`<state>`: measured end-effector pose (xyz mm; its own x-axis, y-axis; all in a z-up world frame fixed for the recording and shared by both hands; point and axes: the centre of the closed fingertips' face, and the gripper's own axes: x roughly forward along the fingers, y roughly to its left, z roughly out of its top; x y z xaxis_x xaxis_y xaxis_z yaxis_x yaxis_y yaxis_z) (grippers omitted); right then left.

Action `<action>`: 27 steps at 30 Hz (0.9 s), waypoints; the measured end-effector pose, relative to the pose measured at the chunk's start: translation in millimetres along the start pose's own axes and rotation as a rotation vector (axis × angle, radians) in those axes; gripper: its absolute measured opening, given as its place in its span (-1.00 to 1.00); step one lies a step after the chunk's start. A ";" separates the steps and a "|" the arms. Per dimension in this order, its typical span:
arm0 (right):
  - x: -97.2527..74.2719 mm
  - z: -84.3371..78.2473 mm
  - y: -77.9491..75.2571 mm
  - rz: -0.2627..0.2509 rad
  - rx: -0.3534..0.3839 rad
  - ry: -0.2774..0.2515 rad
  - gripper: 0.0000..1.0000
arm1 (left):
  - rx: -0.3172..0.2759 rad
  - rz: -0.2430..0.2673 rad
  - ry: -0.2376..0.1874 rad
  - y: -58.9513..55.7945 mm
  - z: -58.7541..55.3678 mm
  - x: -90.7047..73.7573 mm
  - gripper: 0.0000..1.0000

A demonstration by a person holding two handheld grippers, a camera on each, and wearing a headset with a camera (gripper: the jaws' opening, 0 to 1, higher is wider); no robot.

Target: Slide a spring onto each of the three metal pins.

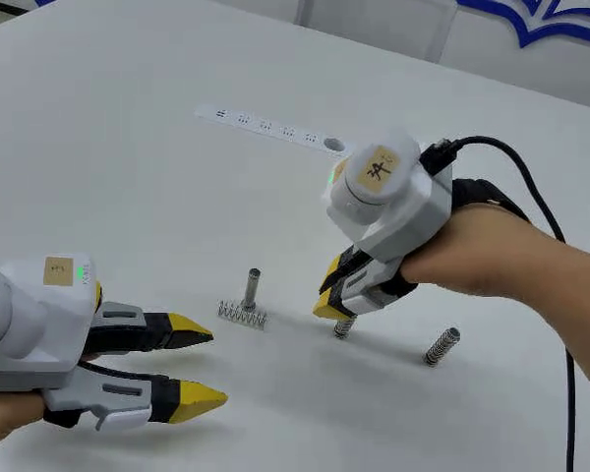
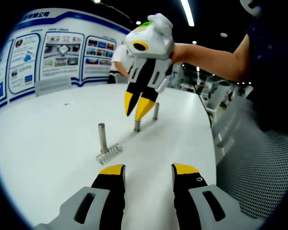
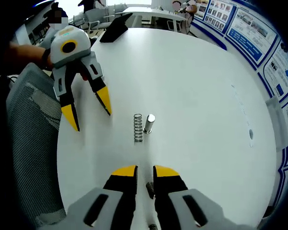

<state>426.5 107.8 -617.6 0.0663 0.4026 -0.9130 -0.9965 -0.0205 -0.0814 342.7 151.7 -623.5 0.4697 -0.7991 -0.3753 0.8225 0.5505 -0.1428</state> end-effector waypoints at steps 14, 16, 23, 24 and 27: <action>35.1 24.1 9.4 0.030 -0.002 -0.079 -0.72 | -0.004 0.003 0.000 2.1 -1.3 -1.7 -0.21; 39.1 25.5 10.8 0.035 -0.003 -0.083 -0.72 | -0.006 0.004 0.000 2.3 -1.7 -1.9 -0.21; 49.0 26.3 10.7 0.042 0.005 -0.083 -0.72 | -0.010 0.004 0.001 2.1 -2.5 -2.0 -0.21; 50.5 26.0 10.6 0.042 0.004 -0.082 -0.72 | -0.011 0.004 0.002 2.2 -2.8 -2.0 -0.21; 53.4 24.8 10.2 0.045 0.008 -0.080 -0.73 | -0.013 0.005 0.003 2.3 -3.3 -2.3 -0.21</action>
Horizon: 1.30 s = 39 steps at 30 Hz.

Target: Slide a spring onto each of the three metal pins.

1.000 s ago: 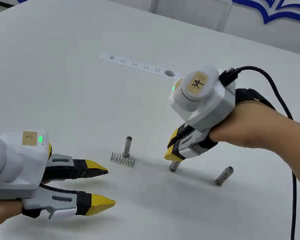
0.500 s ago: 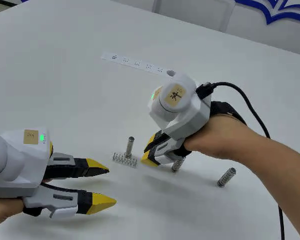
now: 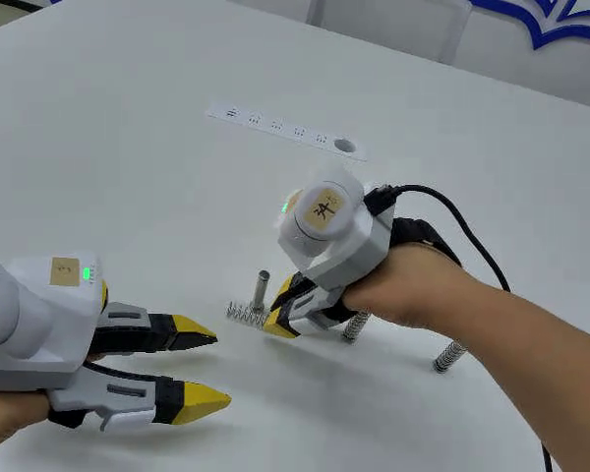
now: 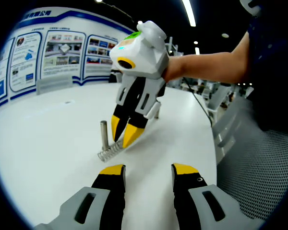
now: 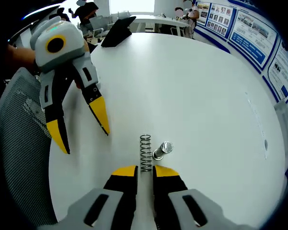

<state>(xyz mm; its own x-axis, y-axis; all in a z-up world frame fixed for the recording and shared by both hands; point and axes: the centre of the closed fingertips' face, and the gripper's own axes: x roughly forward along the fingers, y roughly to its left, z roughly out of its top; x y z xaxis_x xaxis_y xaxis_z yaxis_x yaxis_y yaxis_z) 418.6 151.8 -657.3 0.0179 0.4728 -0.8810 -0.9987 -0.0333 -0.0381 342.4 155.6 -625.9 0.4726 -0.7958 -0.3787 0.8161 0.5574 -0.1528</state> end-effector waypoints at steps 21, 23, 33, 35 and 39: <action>4.0 -4.0 6.3 0.021 0.031 0.007 -0.76 | -0.006 -0.002 0.009 -0.1 -2.9 0.2 -0.22; 1.5 -3.6 7.7 0.020 0.030 0.008 -0.76 | -0.005 -0.001 0.008 -0.3 -2.6 -0.3 -0.22; -17.4 -1.5 12.1 -0.001 0.011 0.016 -0.76 | 0.005 0.001 0.005 -1.8 0.5 -0.9 -0.22; -20.9 -1.2 13.1 -0.005 0.003 0.017 -0.76 | 0.007 0.000 0.004 -2.6 1.2 -0.6 -0.22; -26.7 -1.0 14.5 -0.012 -0.008 0.023 -0.76 | 0.012 0.000 0.001 -2.7 2.7 -0.5 -0.22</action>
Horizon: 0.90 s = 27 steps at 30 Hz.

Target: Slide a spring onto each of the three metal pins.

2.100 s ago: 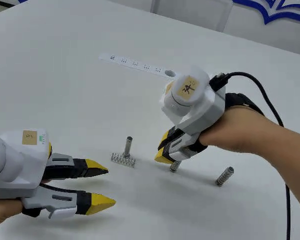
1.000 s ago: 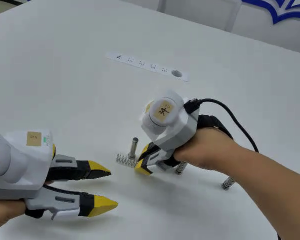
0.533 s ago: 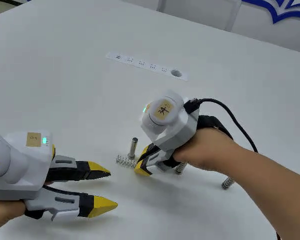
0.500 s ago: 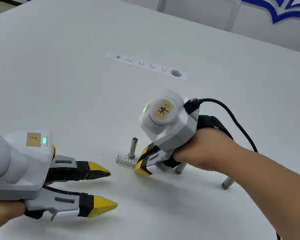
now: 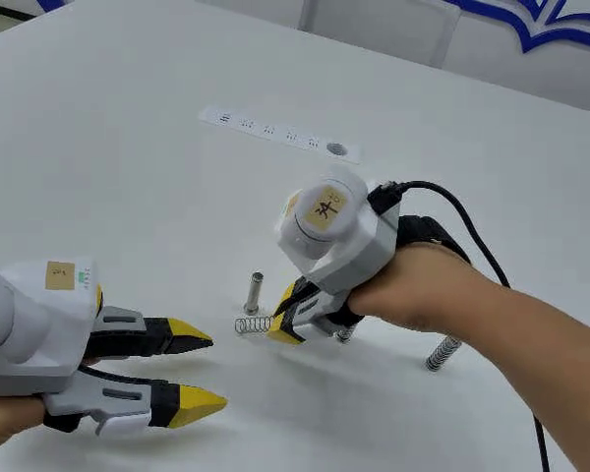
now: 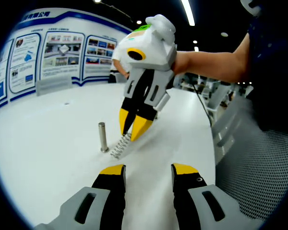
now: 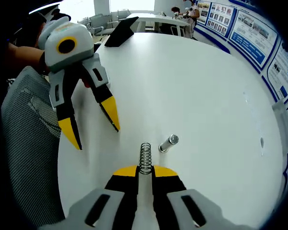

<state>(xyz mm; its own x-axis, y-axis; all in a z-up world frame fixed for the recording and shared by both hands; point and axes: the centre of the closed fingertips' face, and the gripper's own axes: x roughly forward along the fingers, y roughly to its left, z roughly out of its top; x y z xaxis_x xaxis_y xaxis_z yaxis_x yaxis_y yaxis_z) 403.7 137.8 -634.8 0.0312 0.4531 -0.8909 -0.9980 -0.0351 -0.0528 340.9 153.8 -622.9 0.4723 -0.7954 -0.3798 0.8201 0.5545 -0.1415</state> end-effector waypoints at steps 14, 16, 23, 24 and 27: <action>-13.9 4.1 2.7 -0.012 -0.011 0.005 -0.77 | 0.014 0.001 -0.009 -0.3 4.5 -1.5 -0.23; -16.6 4.2 3.1 -0.012 -0.009 0.008 -0.77 | 0.013 0.000 -0.009 -0.6 3.9 -1.3 -0.23; -34.2 11.8 -2.7 -0.024 -0.001 0.004 -0.77 | 0.017 -0.002 -0.017 0.6 6.3 -0.7 -0.23; -36.5 13.3 -3.2 -0.024 0.002 0.002 -0.77 | 0.018 -0.002 -0.017 0.8 6.5 -0.6 -0.23; -44.1 19.6 -4.6 -0.030 0.001 -0.007 -0.77 | 0.019 -0.003 -0.018 1.2 6.8 -0.5 -0.24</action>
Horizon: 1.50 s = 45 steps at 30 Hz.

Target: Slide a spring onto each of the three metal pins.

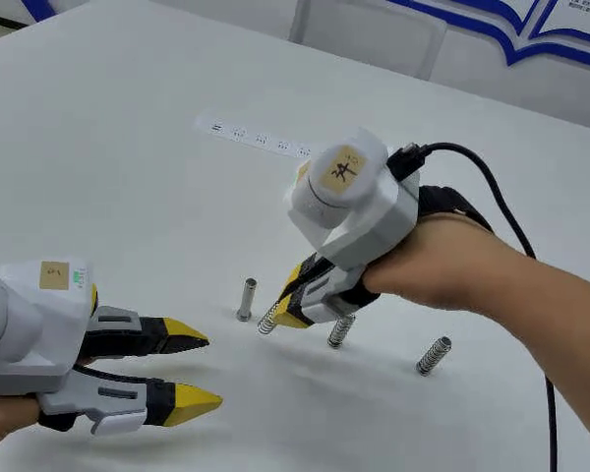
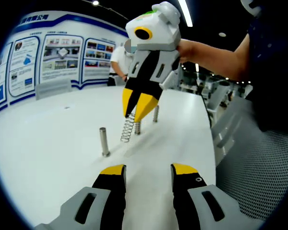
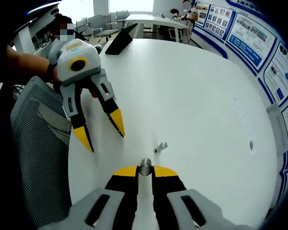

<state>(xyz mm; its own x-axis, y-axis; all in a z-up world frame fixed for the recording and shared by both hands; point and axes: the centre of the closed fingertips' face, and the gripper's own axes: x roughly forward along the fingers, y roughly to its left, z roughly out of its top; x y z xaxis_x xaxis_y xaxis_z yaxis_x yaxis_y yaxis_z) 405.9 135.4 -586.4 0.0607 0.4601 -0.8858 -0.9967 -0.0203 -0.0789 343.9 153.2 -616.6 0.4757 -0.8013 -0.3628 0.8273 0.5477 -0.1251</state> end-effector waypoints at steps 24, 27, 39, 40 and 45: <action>-5.7 31.5 -24.0 -0.036 -0.058 0.005 -0.77 | -0.009 0.004 -0.004 3.4 -2.0 -3.8 -0.24; -3.7 31.2 -24.2 -0.030 -0.060 0.015 -0.77 | -0.011 0.004 -0.002 3.4 -2.8 -3.9 -0.24; 7.2 31.7 -25.0 0.001 -0.061 0.046 -0.77 | -0.017 0.011 -0.002 4.2 -4.0 -4.6 -0.24; 8.1 31.8 -24.9 0.005 -0.057 0.047 -0.77 | -0.017 0.012 -0.003 4.3 -4.1 -4.8 -0.25; 14.8 31.6 -24.0 0.023 -0.045 0.055 -0.76 | -0.019 0.015 -0.003 4.5 -4.4 -5.2 -0.25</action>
<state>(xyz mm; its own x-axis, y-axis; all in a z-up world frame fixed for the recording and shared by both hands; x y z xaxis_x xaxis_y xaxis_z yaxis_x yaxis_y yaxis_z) 429.0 170.7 -583.2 0.0421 0.4100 -0.9111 -0.9945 -0.0707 -0.0778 343.8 160.8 -619.3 0.4891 -0.7937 -0.3618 0.8141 0.5642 -0.1373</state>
